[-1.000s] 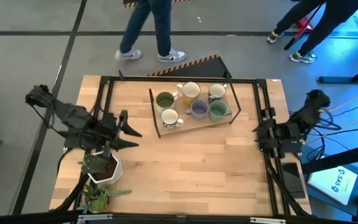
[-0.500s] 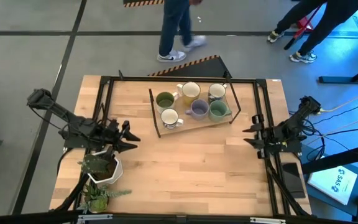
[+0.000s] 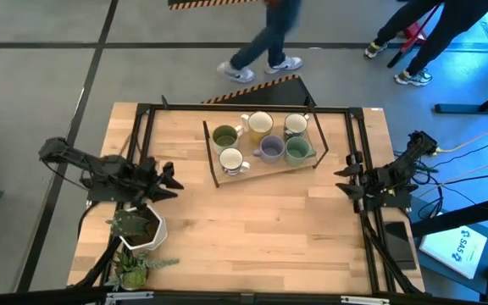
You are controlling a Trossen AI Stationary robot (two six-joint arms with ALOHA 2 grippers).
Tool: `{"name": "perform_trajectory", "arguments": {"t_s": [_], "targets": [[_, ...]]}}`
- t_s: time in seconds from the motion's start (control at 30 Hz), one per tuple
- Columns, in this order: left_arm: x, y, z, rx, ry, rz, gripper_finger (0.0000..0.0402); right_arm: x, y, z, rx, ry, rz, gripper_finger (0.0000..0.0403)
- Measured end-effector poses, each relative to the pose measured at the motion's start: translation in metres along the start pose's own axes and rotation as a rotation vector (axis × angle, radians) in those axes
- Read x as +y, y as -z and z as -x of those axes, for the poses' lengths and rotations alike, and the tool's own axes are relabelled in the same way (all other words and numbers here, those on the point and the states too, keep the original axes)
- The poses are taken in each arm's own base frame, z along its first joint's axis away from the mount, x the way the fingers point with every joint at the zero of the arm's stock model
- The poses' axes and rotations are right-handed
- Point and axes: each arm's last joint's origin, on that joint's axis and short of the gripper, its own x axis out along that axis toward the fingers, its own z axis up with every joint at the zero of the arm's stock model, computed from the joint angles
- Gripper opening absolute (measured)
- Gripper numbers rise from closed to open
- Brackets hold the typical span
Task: Place coffee mugs
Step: Return to Home Position
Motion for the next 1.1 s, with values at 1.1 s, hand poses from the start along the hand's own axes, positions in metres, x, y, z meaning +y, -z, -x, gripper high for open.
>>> {"name": "perform_trajectory", "arguments": {"t_s": [1.1], "targets": [[0.028, 0.019, 0.014, 0.092, -0.245, -0.138, 0.0159, 0.018, 0.047, 0.008, 0.413, -0.4, 0.084, 0.0143]]}}
